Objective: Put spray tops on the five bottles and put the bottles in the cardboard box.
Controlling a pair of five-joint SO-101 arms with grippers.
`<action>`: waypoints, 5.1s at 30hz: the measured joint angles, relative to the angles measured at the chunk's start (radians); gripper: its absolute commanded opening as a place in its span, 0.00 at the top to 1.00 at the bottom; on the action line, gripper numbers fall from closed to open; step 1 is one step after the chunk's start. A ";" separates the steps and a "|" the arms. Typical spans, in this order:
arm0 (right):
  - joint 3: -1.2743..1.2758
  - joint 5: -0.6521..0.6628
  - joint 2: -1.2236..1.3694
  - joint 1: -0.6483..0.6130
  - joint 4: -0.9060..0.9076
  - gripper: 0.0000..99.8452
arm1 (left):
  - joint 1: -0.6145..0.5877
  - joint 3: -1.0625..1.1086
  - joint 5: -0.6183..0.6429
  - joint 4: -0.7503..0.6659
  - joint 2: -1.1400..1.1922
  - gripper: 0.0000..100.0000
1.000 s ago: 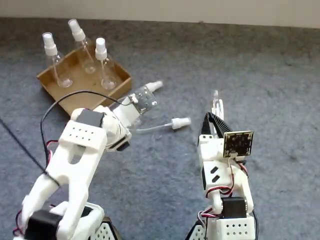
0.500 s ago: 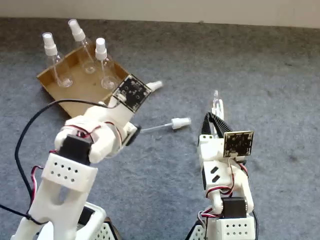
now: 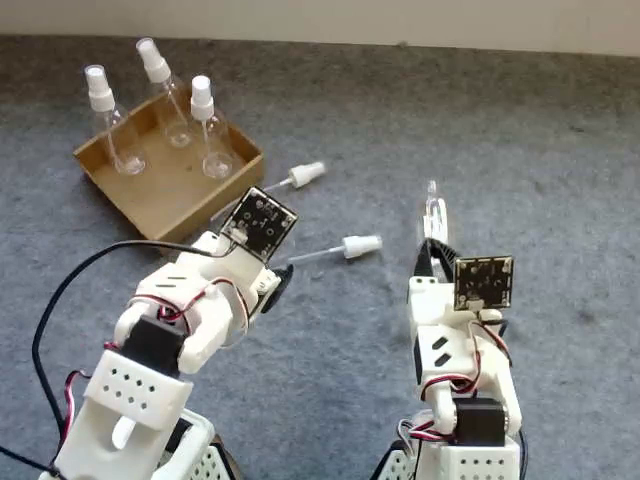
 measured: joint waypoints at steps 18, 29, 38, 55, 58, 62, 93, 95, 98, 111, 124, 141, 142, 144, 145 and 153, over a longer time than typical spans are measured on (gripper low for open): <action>-0.594 0.074 0.931 -0.003 0.115 0.99 | -0.121 0.077 0.163 -0.005 -0.112 0.92; -0.760 -0.170 1.346 -0.078 0.115 0.98 | -0.120 0.077 0.253 -0.005 -0.112 0.92; -0.971 -0.548 1.599 -0.135 0.322 0.69 | -0.120 0.097 0.262 -0.005 -0.112 0.92; -1.573 -0.798 2.174 -0.264 0.523 0.72 | -0.120 0.117 0.262 -0.005 -0.112 0.92; -1.611 -0.798 2.237 -0.265 0.523 0.78 | -0.120 0.117 0.262 -0.005 -0.112 0.92; -1.622 -0.798 2.286 -0.265 0.519 0.85 | -0.120 0.117 0.262 -0.005 -0.112 0.92; -1.981 -0.052 2.298 -0.120 0.818 1.00 | -0.120 0.137 0.262 -0.005 -0.112 0.92; -2.084 -0.048 2.298 -0.120 0.881 1.00 | -0.120 0.137 0.262 -0.005 -0.112 0.92; -2.240 -0.046 2.298 -0.120 0.977 1.00 | -0.083 0.155 0.262 -0.005 -0.112 0.92; -2.401 -0.046 2.055 -0.186 1.014 1.00 | -0.015 0.354 0.262 -0.048 -0.485 0.92; -2.343 -0.046 1.738 -0.327 1.014 1.00 | 0.005 0.427 0.262 -0.048 -0.698 0.92; -2.340 -0.046 1.361 -0.443 1.014 1.00 | 0.233 0.500 0.262 -0.083 -0.698 0.91; -2.340 -0.046 1.339 -0.443 1.014 1.00 | 0.233 0.500 0.262 -0.083 -0.698 0.91; -2.340 -0.046 1.293 -0.443 1.014 1.00 | 0.250 0.500 0.262 -0.086 -0.698 0.91; -2.340 -0.046 1.270 -0.443 1.014 1.00 | 0.267 0.500 0.262 -0.087 -0.698 0.91; -2.337 -0.046 1.126 -0.445 1.014 1.00 | 0.430 0.500 0.262 -0.089 -0.698 0.91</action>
